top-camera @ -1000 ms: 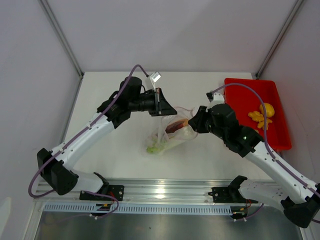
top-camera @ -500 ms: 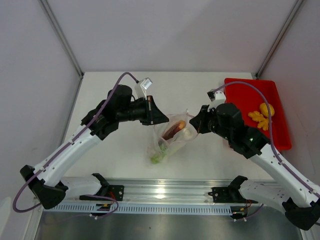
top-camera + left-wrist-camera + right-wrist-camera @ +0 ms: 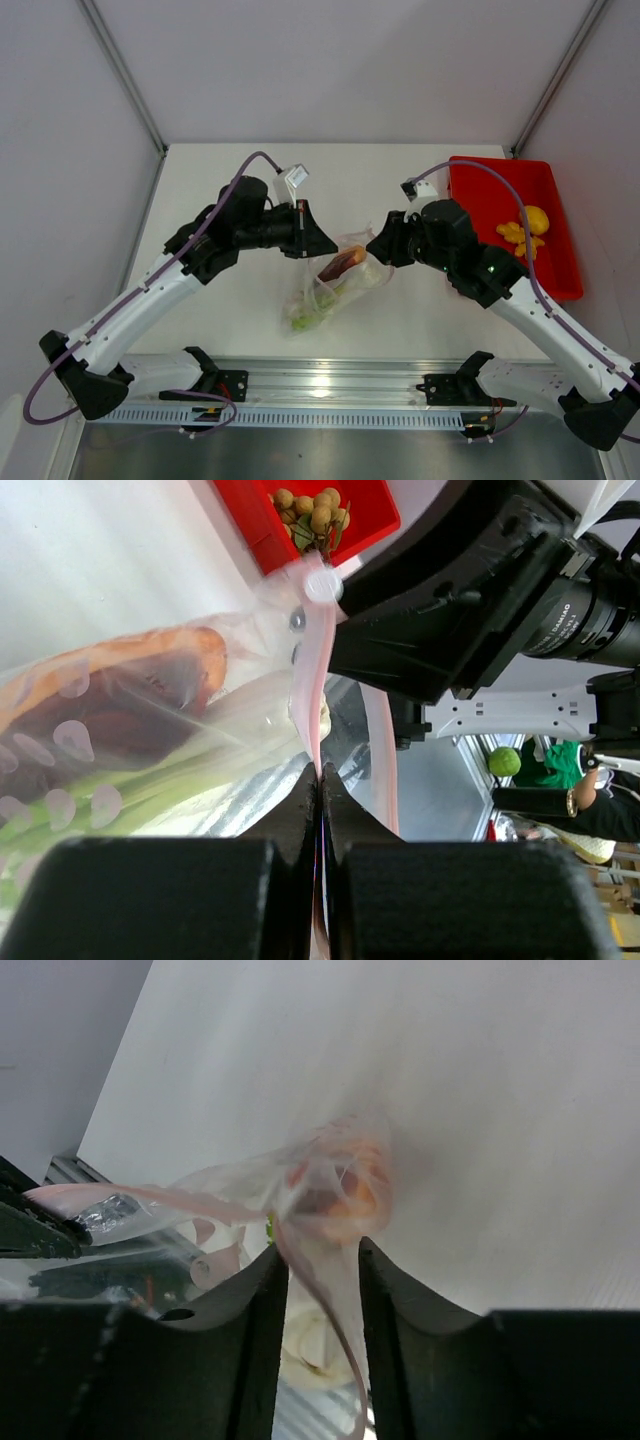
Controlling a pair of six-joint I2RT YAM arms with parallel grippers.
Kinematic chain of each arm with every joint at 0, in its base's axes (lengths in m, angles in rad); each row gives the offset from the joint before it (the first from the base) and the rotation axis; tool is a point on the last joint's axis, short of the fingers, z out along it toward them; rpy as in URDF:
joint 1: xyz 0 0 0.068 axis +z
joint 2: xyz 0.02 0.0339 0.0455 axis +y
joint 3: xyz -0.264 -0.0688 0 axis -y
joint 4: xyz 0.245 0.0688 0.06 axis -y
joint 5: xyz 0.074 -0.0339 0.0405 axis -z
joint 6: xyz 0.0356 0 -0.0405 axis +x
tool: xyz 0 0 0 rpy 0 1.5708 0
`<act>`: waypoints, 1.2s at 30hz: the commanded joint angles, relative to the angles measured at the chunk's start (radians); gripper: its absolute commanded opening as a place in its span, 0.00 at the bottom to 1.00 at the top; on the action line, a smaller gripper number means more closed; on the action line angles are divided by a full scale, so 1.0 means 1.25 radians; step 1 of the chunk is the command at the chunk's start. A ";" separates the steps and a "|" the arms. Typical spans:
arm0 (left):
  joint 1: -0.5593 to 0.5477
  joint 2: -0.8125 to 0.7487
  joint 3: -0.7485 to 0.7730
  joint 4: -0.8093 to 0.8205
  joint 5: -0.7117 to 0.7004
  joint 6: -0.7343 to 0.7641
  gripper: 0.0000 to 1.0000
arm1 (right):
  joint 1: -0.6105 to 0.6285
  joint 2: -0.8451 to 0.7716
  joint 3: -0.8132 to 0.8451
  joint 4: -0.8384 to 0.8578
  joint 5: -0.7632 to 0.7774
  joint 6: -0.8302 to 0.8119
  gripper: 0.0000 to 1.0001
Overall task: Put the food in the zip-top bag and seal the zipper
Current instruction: Pick up the fake fruit from the bin.
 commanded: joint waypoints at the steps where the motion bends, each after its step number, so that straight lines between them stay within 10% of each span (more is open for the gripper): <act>1: -0.005 -0.021 0.012 -0.001 0.029 0.034 0.01 | -0.003 -0.002 0.024 0.011 0.005 0.002 0.39; 9: 0.010 -0.016 -0.003 0.014 0.084 0.073 0.01 | -0.004 0.007 0.095 -0.118 0.112 -0.015 0.94; 21: 0.030 0.004 -0.058 0.117 0.132 0.100 0.00 | -0.166 -0.074 0.163 -0.243 0.372 0.034 0.99; 36: 0.043 0.025 -0.059 0.173 0.208 0.115 0.01 | -0.609 -0.050 -0.025 -0.256 0.111 0.076 0.99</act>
